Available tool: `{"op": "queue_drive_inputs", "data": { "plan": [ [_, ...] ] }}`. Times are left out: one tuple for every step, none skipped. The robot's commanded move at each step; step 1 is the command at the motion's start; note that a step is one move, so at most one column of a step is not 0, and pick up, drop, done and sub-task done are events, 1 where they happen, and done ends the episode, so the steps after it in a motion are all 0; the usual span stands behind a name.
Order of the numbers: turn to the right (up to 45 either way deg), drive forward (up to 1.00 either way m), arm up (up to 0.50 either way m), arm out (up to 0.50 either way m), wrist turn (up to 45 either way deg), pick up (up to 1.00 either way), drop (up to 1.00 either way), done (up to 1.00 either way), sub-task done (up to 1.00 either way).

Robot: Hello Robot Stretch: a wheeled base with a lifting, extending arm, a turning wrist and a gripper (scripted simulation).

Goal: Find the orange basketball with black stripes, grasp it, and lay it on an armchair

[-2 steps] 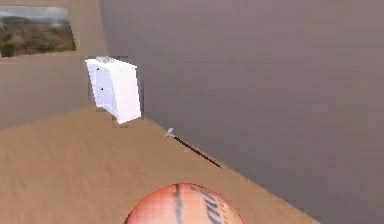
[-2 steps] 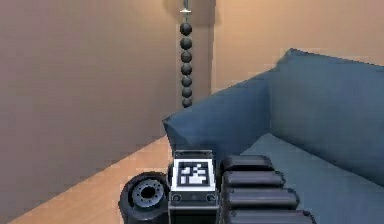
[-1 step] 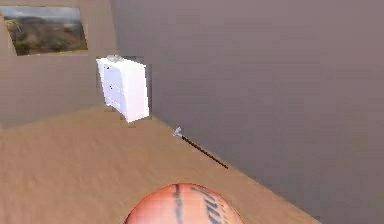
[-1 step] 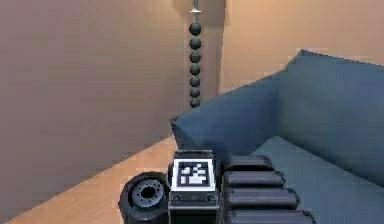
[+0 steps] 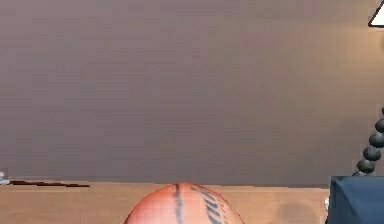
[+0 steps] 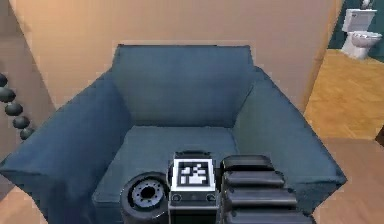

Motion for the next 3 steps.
{"op": "queue_drive_inputs", "data": {
  "plan": [
    [45.0,0.00,0.00,0.00,0.0,0.00,0.00,0.00,0.00],
    [0.0,0.35,0.00,0.00,0.0,0.00,0.00,0.00,0.00],
    [-45.0,0.00,0.00,0.00,0.0,0.00,0.00,0.00,0.00]
  ]
}}
